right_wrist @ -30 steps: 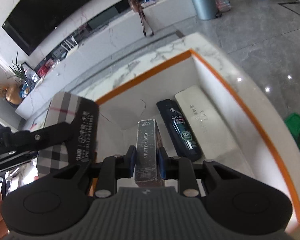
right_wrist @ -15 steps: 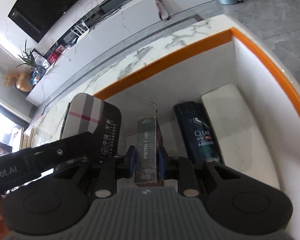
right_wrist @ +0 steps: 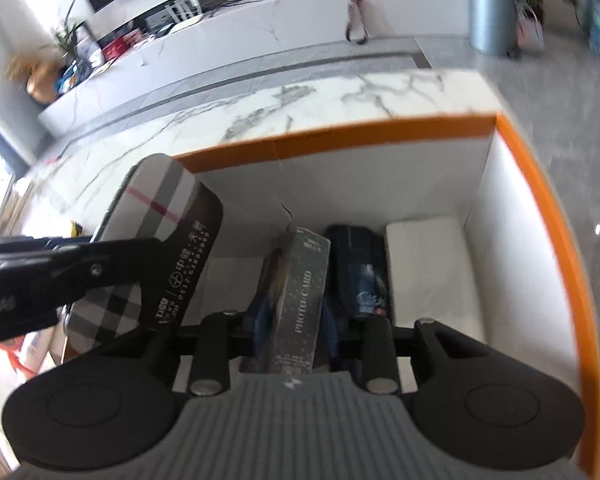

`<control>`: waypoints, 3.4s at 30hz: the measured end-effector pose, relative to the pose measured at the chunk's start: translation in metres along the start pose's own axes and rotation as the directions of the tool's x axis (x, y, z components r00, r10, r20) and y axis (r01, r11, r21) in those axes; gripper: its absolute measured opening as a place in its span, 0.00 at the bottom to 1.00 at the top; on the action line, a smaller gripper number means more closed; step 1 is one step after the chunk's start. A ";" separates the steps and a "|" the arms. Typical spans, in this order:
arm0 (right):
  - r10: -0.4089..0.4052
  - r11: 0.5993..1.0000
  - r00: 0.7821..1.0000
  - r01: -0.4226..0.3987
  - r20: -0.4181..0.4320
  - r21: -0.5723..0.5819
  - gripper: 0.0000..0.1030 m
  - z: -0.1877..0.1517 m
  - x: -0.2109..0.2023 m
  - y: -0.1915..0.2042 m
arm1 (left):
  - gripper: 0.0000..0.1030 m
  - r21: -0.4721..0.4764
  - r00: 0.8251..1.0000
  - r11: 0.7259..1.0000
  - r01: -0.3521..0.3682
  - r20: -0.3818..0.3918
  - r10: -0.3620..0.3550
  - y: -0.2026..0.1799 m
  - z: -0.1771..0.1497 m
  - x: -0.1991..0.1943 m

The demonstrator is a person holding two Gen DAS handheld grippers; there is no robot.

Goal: Organize rigid objects
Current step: 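Carry the PHOTO CARD box and plaid case into the orange shoebox with both tools, then open the right tool to release the box while the left tool releases the plaid case, then move both tools back to the clear cube box and brown cardboard box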

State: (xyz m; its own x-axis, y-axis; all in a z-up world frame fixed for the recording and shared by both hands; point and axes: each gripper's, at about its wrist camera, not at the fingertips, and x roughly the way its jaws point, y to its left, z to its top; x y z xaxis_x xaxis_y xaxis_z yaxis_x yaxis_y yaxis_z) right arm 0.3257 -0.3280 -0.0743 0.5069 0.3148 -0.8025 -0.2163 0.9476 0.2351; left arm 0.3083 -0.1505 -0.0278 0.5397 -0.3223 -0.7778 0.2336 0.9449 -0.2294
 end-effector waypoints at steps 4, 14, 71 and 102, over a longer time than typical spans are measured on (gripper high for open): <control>0.033 0.998 0.999 -0.033 -0.007 -0.049 0.31 -0.005 -0.010 -0.001 | 0.21 0.005 1.000 1.000 0.002 0.001 -0.002 0.000 0.000 0.000; 0.014 0.971 0.997 -0.032 -0.076 -0.238 0.27 -0.018 0.000 0.011 | 0.21 0.021 1.000 1.000 0.002 0.005 -0.002 -0.001 -0.001 0.001; 0.089 0.996 0.994 -0.087 -0.056 0.029 0.13 -0.017 -0.003 0.028 | 0.26 -0.257 1.000 0.966 -0.003 0.028 0.011 0.053 -0.023 -0.046; 0.131 0.991 0.956 -0.136 0.261 0.004 0.20 -0.088 -0.110 0.136 | 0.50 -0.082 0.959 0.987 -0.140 0.237 0.156 0.102 -0.107 -0.163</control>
State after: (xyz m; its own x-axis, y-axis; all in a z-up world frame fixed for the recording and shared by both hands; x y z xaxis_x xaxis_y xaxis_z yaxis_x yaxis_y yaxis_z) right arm 0.1670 -0.2388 -0.0031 0.6745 0.4391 -0.5935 -0.2802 0.8960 0.3445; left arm 0.1579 0.0043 0.0135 0.7452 -0.1759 -0.6432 0.0885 0.9822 -0.1659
